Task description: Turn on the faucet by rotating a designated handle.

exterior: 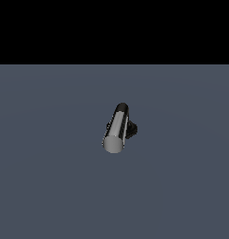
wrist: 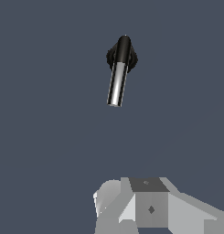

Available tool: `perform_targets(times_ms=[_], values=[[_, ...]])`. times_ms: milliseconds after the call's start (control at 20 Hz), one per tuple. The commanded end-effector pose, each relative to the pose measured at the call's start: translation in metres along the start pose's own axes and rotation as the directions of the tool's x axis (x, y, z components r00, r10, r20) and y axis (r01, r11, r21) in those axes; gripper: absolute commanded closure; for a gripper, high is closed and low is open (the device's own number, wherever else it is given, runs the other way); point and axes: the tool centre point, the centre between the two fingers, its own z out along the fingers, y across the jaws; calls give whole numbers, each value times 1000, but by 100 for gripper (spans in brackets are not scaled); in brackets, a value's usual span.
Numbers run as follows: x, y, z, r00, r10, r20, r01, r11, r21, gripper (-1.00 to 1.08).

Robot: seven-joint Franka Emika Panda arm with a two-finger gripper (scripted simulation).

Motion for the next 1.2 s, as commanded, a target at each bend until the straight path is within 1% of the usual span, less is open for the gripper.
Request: perform_targets(times_ms=[0, 300, 550, 800, 1150], values=[[0, 0, 0, 1000, 0, 0, 0, 1000, 0, 108], [2, -2, 9, 1000, 1, 0, -1, 1000, 0, 108], [7, -5, 29, 1000, 6, 1, -6, 1000, 0, 108], [15, -10, 60, 1000, 12, 2, -12, 1000, -1, 108], [29, -20, 118, 1000, 24, 4, -24, 1000, -1, 108]])
